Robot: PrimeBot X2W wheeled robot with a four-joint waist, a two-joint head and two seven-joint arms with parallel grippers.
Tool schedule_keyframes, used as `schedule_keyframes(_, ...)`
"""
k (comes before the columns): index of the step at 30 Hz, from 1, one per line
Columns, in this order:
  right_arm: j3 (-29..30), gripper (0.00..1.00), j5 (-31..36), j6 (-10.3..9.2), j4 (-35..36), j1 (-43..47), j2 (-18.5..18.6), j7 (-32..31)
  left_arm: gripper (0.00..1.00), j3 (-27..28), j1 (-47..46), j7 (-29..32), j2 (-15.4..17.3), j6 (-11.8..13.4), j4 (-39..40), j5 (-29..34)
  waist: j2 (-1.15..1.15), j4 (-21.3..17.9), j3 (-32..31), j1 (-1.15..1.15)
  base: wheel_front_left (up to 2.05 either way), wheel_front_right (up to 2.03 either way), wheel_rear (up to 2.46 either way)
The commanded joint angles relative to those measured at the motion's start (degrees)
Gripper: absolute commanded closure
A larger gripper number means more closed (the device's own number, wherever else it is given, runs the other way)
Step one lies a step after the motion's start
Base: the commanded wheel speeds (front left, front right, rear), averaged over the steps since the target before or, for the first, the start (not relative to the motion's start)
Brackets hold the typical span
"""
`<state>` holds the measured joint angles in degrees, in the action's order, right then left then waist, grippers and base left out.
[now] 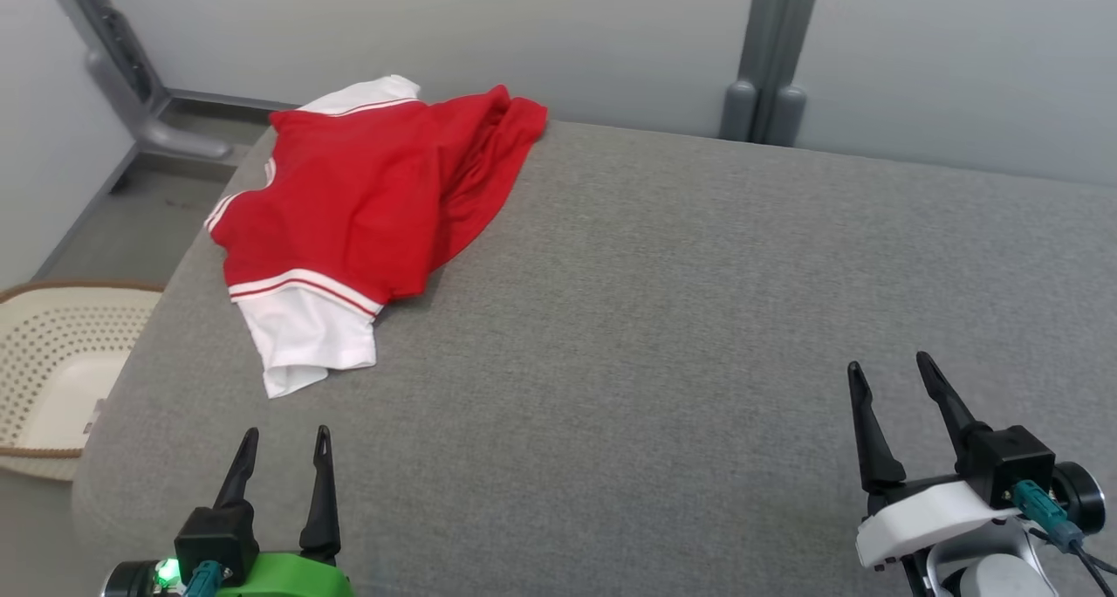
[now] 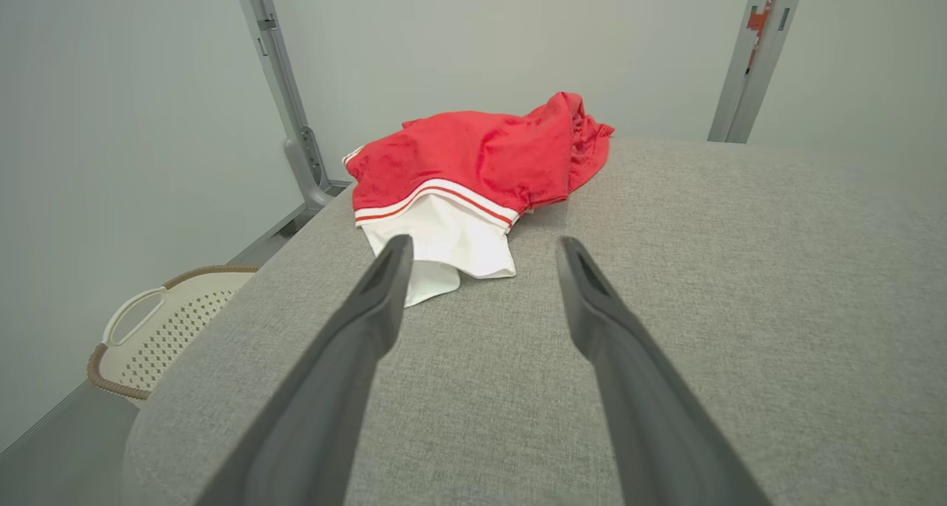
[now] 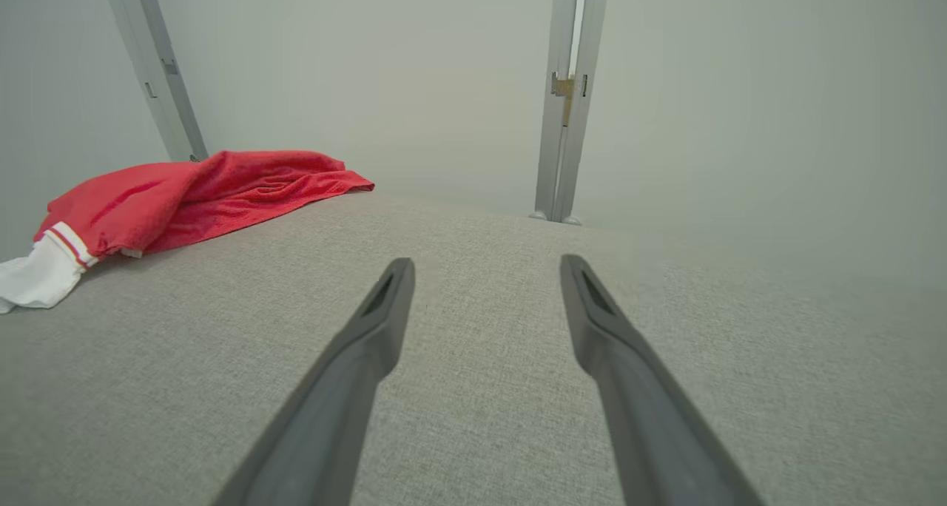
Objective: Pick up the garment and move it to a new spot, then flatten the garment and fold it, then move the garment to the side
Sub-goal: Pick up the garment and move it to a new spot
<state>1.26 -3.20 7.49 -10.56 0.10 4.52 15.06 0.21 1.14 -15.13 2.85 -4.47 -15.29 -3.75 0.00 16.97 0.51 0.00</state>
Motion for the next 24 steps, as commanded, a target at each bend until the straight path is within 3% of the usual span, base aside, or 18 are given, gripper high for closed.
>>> schedule_keyframes(1, -0.3, 0.0, -0.3, 0.0, -0.1, -0.7, 0.3, 0.2, 0.0, 0.2, 0.2, 0.0, 0.1, -0.1, 0.2, -0.3, 0.0, 3.5, 1.1, 0.0, 0.0, 0.0, 0.0)
schedule_keyframes(8, -1.9, 0.0, -0.1, -0.01, 1.2, -3.5, 1.1, 0.2, 0.0, -0.3, -3.0, 0.0, 0.1, 0.1, 1.0, -2.0, 0.0, 1.8, 6.0, 0.0, 0.0, 0.0, 0.0)
schedule_keyframes(14, -2.8, 0.0, 0.7, -0.01, 3.5, -8.9, 3.0, 0.2, 0.0, -4.9, -13.9, 0.0, 0.1, -1.0, -1.2, -3.6, 0.0, -2.0, 16.3, 0.0, 0.0, 0.0, 0.0)
schedule_keyframes(19, -4.5, 0.0, 1.6, -0.01, 5.4, -15.7, 4.6, 0.2, 0.0, -9.6, -30.0, 0.0, 0.1, -2.1, -9.1, -3.5, 0.0, -5.9, 27.2, 0.0, 0.0, 0.0, 0.0)
schedule_keyframes(24, -6.2, 0.0, 2.0, -0.01, 6.8, -19.7, 4.5, 0.2, 0.0, -11.5, -44.2, 0.0, 1.0, -2.8, -20.4, -4.3, 0.0, -8.9, 33.7, 0.0, 0.0, 0.0, 0.0)
